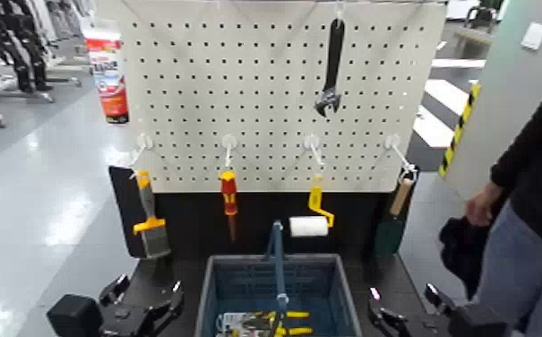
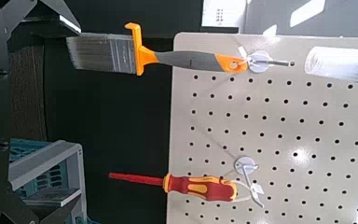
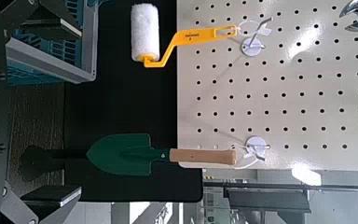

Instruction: Put the tool with the wooden handle into the crate.

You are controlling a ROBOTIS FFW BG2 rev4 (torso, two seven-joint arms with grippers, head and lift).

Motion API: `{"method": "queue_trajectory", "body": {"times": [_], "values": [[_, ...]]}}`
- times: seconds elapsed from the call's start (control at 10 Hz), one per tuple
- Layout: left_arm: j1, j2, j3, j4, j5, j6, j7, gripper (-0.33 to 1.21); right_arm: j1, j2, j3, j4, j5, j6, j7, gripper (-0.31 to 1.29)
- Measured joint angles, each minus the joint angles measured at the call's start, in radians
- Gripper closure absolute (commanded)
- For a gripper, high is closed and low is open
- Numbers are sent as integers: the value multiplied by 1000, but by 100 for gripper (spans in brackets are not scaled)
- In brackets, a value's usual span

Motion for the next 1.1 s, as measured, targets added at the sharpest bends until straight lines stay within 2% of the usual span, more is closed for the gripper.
{"method": "queue_trajectory", "body": {"times": [0.2, 0.5, 0.8, 1.1], "values": [[-3, 0, 1, 2, 1, 6, -4, 10, -5, 0, -28, -1, -9, 11, 37, 13], [-5, 0, -2, 7, 4, 7, -7, 10, -46, -2, -112, -4, -3, 77, 170, 13], [-5, 0, -3, 11, 8, 5, -7, 10, -99, -32, -183, -12, 19, 154, 273, 13], [-6, -1, -5, 14, 11, 1, -7, 10, -164, -79, -214, -11, 23, 235, 361, 13]]}}
